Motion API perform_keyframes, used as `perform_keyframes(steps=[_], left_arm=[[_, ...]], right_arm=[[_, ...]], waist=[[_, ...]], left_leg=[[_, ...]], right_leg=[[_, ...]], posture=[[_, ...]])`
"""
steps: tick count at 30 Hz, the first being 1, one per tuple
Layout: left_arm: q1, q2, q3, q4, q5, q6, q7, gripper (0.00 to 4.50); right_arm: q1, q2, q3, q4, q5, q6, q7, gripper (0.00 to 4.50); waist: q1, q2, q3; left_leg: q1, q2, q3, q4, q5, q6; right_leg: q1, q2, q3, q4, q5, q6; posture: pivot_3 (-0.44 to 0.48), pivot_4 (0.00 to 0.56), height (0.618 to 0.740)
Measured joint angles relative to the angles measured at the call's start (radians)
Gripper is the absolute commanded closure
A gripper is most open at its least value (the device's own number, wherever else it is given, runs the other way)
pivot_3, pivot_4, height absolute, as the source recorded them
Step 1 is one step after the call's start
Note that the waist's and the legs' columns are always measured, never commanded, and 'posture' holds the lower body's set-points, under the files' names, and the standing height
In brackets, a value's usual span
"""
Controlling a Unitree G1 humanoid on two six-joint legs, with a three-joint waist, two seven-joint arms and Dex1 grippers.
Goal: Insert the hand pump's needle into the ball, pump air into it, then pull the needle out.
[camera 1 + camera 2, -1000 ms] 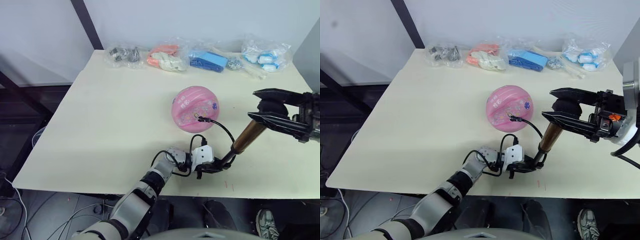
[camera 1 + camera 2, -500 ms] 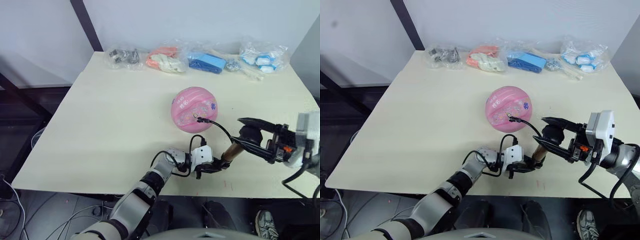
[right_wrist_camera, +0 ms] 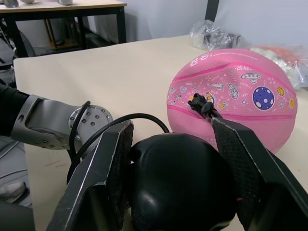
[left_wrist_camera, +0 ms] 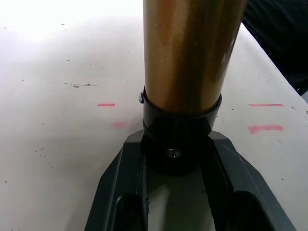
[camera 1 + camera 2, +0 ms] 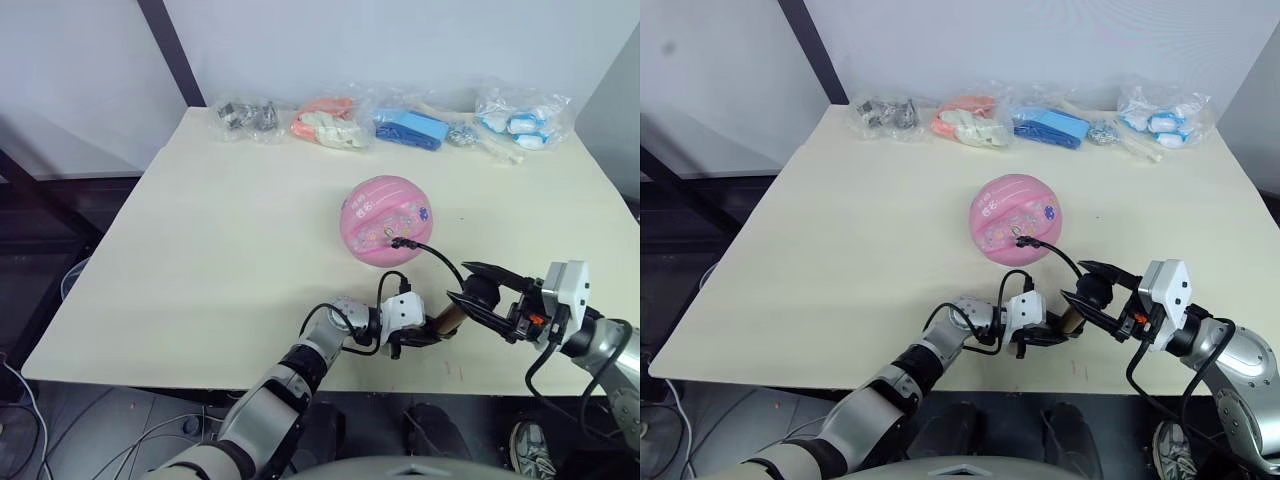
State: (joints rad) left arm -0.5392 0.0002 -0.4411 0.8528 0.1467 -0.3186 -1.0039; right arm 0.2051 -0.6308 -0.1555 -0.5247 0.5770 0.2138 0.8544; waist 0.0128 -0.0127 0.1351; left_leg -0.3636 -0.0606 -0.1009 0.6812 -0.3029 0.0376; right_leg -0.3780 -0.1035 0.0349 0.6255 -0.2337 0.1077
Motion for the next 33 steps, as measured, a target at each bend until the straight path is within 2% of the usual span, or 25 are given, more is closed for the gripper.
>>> perform_keyframes(steps=[8,19,25,33], left_arm=[[0.001,-0.006,0.000,-0.005,-0.006,0.000,-0.004,3.47],[0.000,-0.005,0.000,-0.008,-0.011,0.000,-0.011,3.47],[-0.002,-0.006,-0.001,-0.007,-0.012,0.000,-0.015,3.47],[-0.004,-0.005,-0.001,-0.007,-0.011,-0.002,-0.018,3.47]], right_arm=[[-0.029,-0.096,-0.095,-0.050,0.114,0.138,-0.010,2.34],[-0.135,-0.280,-0.353,-0.131,0.465,0.320,-0.024,2.34],[-0.185,-0.348,-0.440,-0.131,0.602,0.385,-0.044,2.34],[-0.190,-0.365,-0.473,-0.124,0.645,0.425,-0.039,2.34]], waist=[[0.001,0.004,0.004],[0.002,0.005,0.007],[0.002,0.005,0.008],[0.003,0.003,0.009]], left_leg=[[-0.003,0.000,-0.001,0.000,0.000,0.000],[-0.006,0.000,-0.002,0.000,0.000,0.000],[-0.007,0.000,-0.003,0.000,0.000,0.000],[-0.008,0.000,-0.004,0.000,0.000,0.000]], right_leg=[[-0.001,-0.001,-0.001,-0.001,0.000,0.000],[-0.001,-0.002,-0.002,-0.002,0.000,0.000],[-0.002,-0.002,-0.003,-0.002,0.000,-0.001],[-0.002,-0.003,-0.004,-0.003,0.000,-0.001]], posture=[[0.000,0.150,0.740],[0.000,0.150,0.740],[0.000,0.150,0.740],[0.000,0.150,0.740]])
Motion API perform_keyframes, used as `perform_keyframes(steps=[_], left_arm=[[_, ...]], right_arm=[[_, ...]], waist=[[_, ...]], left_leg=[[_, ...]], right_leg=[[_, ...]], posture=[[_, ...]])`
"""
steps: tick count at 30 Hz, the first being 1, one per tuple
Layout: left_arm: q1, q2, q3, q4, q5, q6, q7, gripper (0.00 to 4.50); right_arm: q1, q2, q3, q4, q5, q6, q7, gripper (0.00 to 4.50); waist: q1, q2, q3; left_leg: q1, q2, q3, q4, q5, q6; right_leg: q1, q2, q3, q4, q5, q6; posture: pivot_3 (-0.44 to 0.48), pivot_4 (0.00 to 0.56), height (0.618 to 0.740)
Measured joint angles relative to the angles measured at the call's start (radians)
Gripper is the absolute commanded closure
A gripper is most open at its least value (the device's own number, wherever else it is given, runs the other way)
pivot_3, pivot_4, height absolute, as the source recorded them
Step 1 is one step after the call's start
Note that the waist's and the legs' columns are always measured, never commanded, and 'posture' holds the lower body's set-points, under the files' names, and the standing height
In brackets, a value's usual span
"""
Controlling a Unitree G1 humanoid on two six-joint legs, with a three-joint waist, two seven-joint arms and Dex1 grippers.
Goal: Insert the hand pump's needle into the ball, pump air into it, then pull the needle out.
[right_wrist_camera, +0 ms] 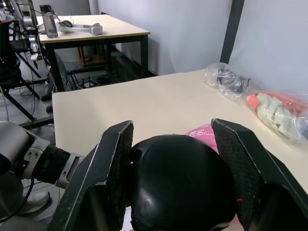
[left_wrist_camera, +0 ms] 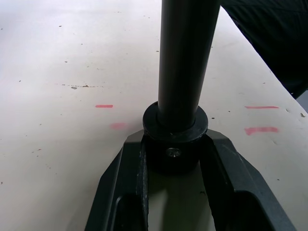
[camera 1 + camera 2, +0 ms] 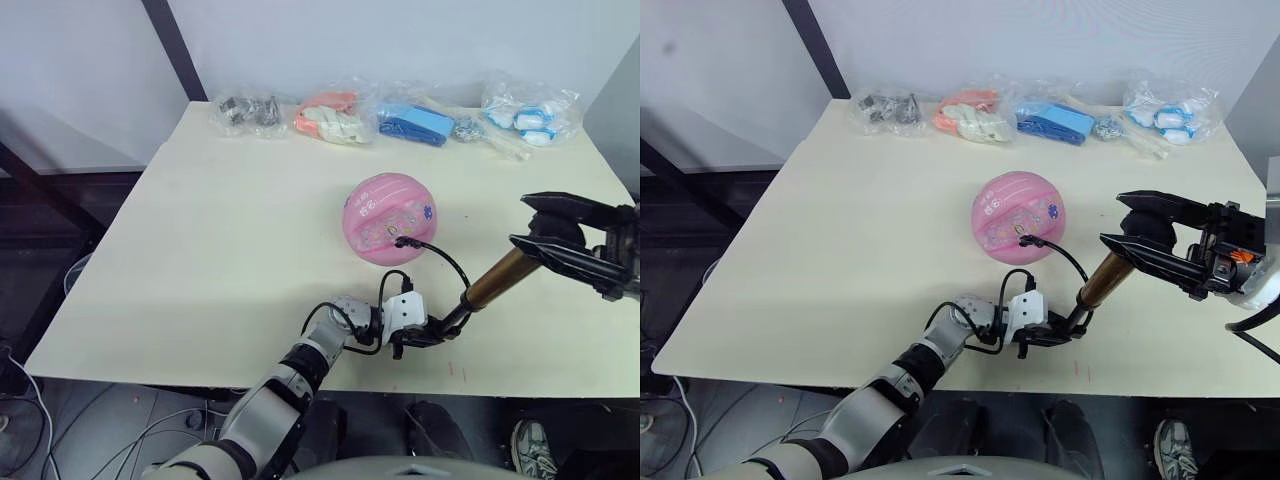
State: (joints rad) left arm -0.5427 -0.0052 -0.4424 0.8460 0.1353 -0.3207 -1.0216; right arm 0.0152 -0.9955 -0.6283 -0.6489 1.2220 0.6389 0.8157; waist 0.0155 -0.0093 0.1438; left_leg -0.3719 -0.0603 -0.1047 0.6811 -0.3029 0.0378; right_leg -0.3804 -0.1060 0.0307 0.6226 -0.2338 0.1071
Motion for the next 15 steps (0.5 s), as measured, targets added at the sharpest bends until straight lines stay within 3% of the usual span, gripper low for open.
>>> perform_keyframes(steps=[11,15], left_arm=[[0.000,0.002,0.000,0.001,0.004,0.000,0.002,3.47],[0.002,0.002,-0.001,0.001,0.009,0.000,0.003,3.47]], right_arm=[[0.099,0.108,0.122,-0.024,-0.210,-0.119,0.048,2.34],[0.148,0.206,0.271,-0.013,-0.382,-0.230,0.052,2.34]], waist=[[-0.001,-0.001,0.000],[-0.001,-0.002,-0.002]], left_leg=[[0.002,0.000,-0.001,0.000,0.000,0.000],[0.003,0.000,-0.004,0.000,0.000,0.000]], right_leg=[[0.001,0.000,-0.002,0.000,0.000,0.000],[0.002,0.001,-0.004,0.000,0.000,0.000]], posture=[[0.000,0.150,0.740],[0.000,0.150,0.740]])
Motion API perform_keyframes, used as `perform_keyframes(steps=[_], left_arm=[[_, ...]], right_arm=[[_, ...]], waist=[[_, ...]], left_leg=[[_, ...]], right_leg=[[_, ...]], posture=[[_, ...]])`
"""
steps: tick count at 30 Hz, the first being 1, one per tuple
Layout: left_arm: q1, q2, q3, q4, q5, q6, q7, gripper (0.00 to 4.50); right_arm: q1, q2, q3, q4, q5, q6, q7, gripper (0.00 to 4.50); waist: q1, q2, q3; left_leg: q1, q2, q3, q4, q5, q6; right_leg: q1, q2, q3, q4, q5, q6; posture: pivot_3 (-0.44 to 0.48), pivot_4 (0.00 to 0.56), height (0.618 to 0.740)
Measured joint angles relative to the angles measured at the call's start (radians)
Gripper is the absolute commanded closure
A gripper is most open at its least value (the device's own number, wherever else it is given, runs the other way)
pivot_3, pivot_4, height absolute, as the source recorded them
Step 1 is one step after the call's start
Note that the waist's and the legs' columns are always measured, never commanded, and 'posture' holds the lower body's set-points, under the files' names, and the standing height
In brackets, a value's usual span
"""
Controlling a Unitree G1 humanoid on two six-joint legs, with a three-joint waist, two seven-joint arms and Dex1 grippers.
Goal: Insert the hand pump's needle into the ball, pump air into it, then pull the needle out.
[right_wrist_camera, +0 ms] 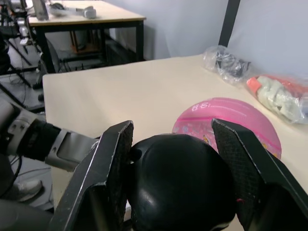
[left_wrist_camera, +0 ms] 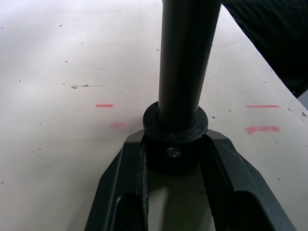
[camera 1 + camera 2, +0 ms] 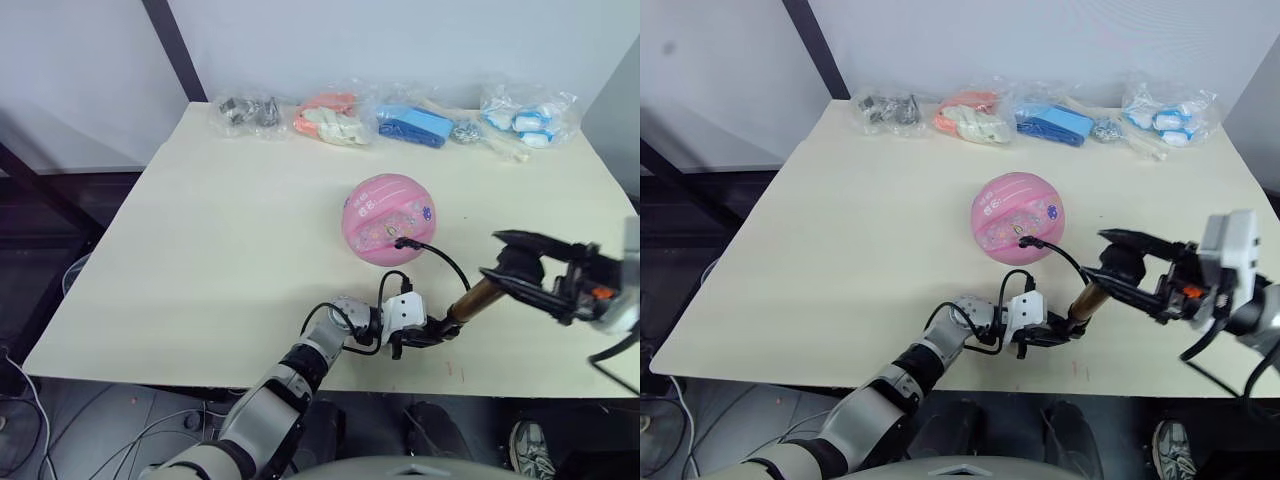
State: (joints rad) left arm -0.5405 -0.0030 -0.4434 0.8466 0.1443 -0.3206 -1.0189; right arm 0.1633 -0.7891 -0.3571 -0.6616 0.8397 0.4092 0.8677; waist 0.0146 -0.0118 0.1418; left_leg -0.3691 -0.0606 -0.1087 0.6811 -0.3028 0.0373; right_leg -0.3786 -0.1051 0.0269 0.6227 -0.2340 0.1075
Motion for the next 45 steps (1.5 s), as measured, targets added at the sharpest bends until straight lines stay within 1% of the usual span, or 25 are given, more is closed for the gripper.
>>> perform_keyframes(steps=[8,12,17,19,23,25,30,33,38,39,42,45], left_arm=[[0.005,0.004,0.002,-0.005,0.000,0.000,0.002,3.47],[0.006,0.004,0.002,-0.007,0.000,0.001,0.001,3.47],[0.006,0.004,0.002,-0.009,0.000,0.001,0.001,3.47],[0.006,0.004,0.002,-0.009,0.000,0.001,0.001,3.47],[0.006,0.002,0.002,-0.011,-0.005,0.001,-0.006,3.47],[0.005,0.002,0.002,-0.012,-0.008,0.001,-0.010,3.47],[0.005,-0.001,0.002,-0.012,-0.010,0.001,-0.011,3.47],[0.005,-0.001,0.002,-0.012,-0.010,0.001,-0.011,3.47],[0.004,-0.002,0.002,-0.012,-0.012,0.001,-0.011,3.47],[0.003,-0.002,0.002,-0.012,-0.013,0.001,-0.013,3.47],[0.001,-0.003,0.001,-0.012,-0.015,0.001,-0.021,3.47],[0.001,-0.002,0.002,-0.012,-0.015,0.001,-0.023,3.47]], right_arm=[[0.032,0.113,0.167,0.087,-0.208,-0.155,-0.001,2.34],[0.047,0.145,0.200,0.122,-0.262,-0.197,-0.002,2.34],[0.047,0.148,0.205,0.123,-0.274,-0.218,-0.002,2.34],[0.039,0.142,0.190,0.115,-0.254,-0.202,-0.002,2.34],[0.024,0.089,0.139,0.096,-0.182,-0.122,-0.004,2.34],[-0.002,0.051,0.106,0.068,-0.129,-0.077,-0.007,2.34],[-0.070,-0.024,0.008,0.003,0.012,0.011,-0.027,2.34],[-0.100,-0.080,-0.055,0.002,0.096,0.064,-0.030,2.34],[-0.157,-0.129,-0.128,0.001,0.226,0.130,-0.067,2.34],[-0.173,-0.162,-0.151,0.004,0.260,0.152,-0.070,2.34],[-0.193,-0.199,-0.188,0.007,0.308,0.185,-0.070,2.34],[-0.208,-0.210,-0.205,0.013,0.330,0.206,-0.072,2.34]], waist=[[-0.001,0.002,-0.001],[-0.001,0.002,-0.001],[-0.001,0.002,-0.001],[-0.001,0.003,-0.001],[-0.001,0.005,0.001],[0.000,0.007,0.002],[0.000,0.007,0.003],[0.000,0.006,0.003],[0.001,0.006,0.004],[0.001,0.007,0.003],[0.001,0.006,0.004],[0.001,0.006,0.004]], left_leg=[[0.002,0.000,-0.001,-0.001,0.001,-0.001],[0.002,-0.001,-0.001,-0.001,0.001,-0.001],[0.002,-0.001,-0.002,-0.001,0.001,-0.001],[0.001,-0.001,-0.002,-0.001,0.001,-0.001],[0.000,-0.001,-0.002,-0.001,0.001,-0.001],[-0.002,-0.002,-0.002,-0.001,0.001,-0.001],[-0.003,-0.002,-0.004,-0.001,0.001,-0.001],[-0.004,-0.003,-0.004,-0.001,0.001,-0.001],[-0.005,-0.002,-0.004,-0.001,0.001,-0.001],[-0.007,-0.002,-0.004,-0.001,0.001,-0.001],[-0.009,-0.002,-0.005,0.000,0.001,-0.001],[-0.010,-0.004,-0.005,0.000,0.001,-0.001]], right_leg=[[0.001,0.001,0.000,0.000,0.000,0.000],[0.001,0.001,0.000,0.000,0.000,0.000],[0.001,0.001,-0.001,0.000,0.000,0.000],[0.001,0.001,0.000,0.000,0.000,0.000],[0.000,0.000,0.000,0.000,0.000,-0.001],[-0.001,0.000,0.000,0.000,0.000,-0.001],[-0.002,0.000,-0.002,0.000,-0.001,-0.001],[-0.002,-0.001,-0.002,0.000,-0.001,-0.001],[-0.002,-0.001,-0.002,0.000,-0.001,-0.001],[-0.004,-0.001,-0.002,0.000,-0.001,-0.002],[-0.006,-0.001,-0.003,0.000,0.000,-0.002],[-0.006,-0.002,-0.003,0.000,0.000,-0.002]], posture=[[0.000,0.150,0.740],[0.000,0.150,0.740],[0.000,0.150,0.740],[0.000,0.150,0.740],[0.000,0.150,0.740],[0.000,0.150,0.740],[0.000,0.150,0.740],[0.000,0.150,0.740],[0.000,0.150,0.740],[0.000,0.150,0.740],[0.000,0.150,0.740],[0.000,0.150,0.740]])
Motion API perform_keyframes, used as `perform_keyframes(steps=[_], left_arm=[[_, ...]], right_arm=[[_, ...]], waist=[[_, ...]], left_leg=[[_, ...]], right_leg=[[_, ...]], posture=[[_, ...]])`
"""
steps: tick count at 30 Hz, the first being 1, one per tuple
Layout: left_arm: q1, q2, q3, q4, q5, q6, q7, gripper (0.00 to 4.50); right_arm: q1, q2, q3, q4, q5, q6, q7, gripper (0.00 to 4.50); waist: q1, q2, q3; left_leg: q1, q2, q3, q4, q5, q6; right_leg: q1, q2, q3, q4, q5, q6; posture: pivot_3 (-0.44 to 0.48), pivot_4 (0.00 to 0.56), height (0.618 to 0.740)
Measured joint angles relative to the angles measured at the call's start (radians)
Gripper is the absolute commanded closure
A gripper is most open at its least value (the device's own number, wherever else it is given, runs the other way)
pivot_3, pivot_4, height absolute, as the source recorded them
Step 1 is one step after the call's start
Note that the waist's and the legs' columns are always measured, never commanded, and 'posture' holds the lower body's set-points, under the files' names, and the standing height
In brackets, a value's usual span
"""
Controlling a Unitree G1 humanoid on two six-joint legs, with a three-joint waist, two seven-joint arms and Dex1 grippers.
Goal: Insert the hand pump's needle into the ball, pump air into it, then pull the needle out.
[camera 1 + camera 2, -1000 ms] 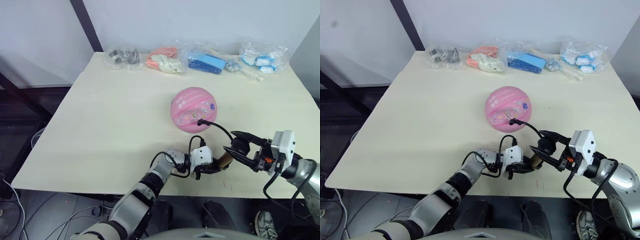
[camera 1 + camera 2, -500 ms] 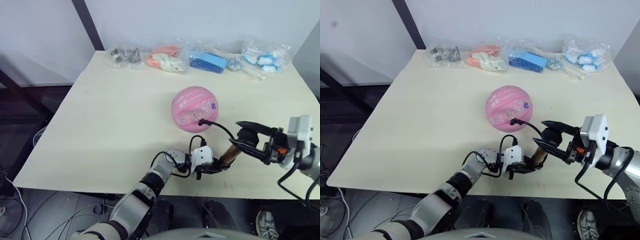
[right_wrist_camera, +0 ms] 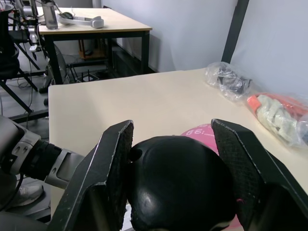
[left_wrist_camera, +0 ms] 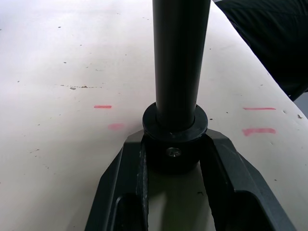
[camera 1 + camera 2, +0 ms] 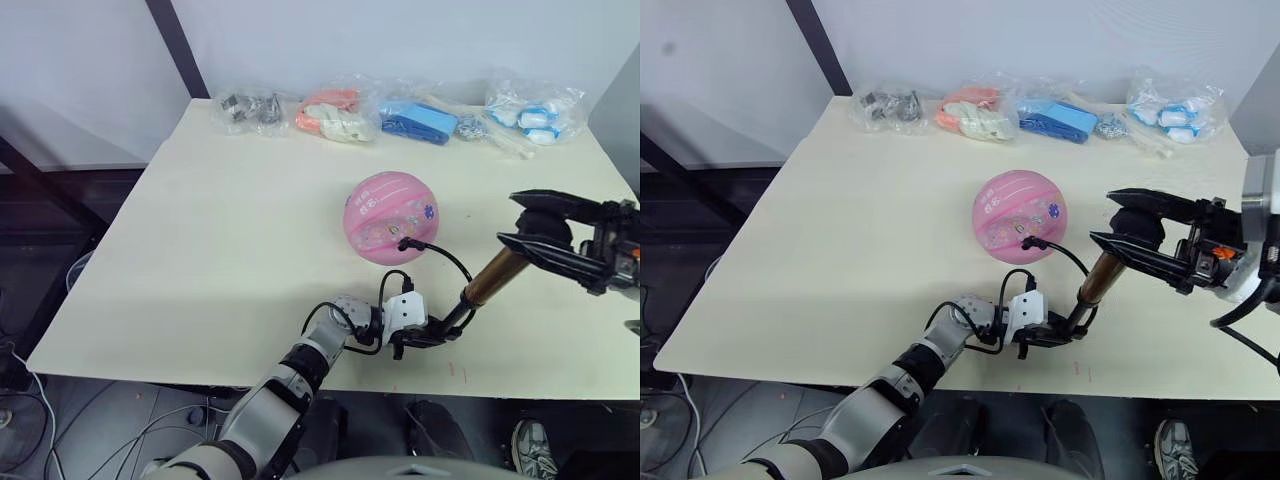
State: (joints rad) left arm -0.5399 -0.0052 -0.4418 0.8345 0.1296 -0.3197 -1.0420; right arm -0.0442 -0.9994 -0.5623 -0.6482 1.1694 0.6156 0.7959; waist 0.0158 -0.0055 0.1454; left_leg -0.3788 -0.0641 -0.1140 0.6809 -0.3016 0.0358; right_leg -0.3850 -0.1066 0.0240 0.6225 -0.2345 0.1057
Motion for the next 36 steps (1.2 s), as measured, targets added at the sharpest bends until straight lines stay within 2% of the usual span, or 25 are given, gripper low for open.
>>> perform_keyframes(steps=[5,10,20,26,36], left_arm=[[0.000,0.000,0.000,0.000,0.000,0.000,0.000,3.47],[0.000,0.001,-0.001,0.000,0.002,0.000,0.002,3.47],[-0.001,0.004,-0.001,0.003,0.006,0.000,0.004,3.47],[0.000,0.006,0.000,0.004,0.006,0.000,0.009,3.47],[0.002,0.007,0.000,0.003,0.006,0.000,0.013,3.47]], right_arm=[[-0.024,-0.008,-0.005,-0.005,0.031,0.017,-0.025,2.34],[0.018,0.052,0.014,-0.054,-0.008,-0.003,-0.036,2.34],[0.141,0.196,0.209,-0.082,-0.274,-0.152,-0.028,2.34],[0.187,0.297,0.347,-0.038,-0.452,-0.272,-0.020,2.34],[0.234,0.373,0.457,0.056,-0.616,-0.403,-0.010,2.34]], waist=[[0.000,0.000,0.000],[0.000,0.000,0.000],[-0.001,0.000,-0.002],[-0.003,0.000,-0.003],[-0.003,0.000,-0.003]], left_leg=[[0.000,0.000,0.000,0.000,0.000,0.000],[0.000,0.000,-0.001,0.000,0.000,0.000],[0.001,0.000,-0.002,0.001,0.001,-0.002],[0.003,0.000,-0.003,0.001,0.001,-0.002],[0.003,-0.001,-0.004,0.001,0.002,-0.003]], right_leg=[[0.000,0.000,0.000,0.000,0.000,0.000],[0.000,0.000,-0.001,0.000,0.000,0.000],[0.000,0.001,-0.002,0.001,0.000,0.000],[0.001,0.002,-0.002,0.002,0.000,0.000],[0.001,0.002,-0.002,0.003,0.000,0.000]], posture=[[0.000,0.150,0.740],[0.000,0.150,0.740],[0.000,0.150,0.740],[0.000,0.150,0.740],[0.000,0.150,0.740]])
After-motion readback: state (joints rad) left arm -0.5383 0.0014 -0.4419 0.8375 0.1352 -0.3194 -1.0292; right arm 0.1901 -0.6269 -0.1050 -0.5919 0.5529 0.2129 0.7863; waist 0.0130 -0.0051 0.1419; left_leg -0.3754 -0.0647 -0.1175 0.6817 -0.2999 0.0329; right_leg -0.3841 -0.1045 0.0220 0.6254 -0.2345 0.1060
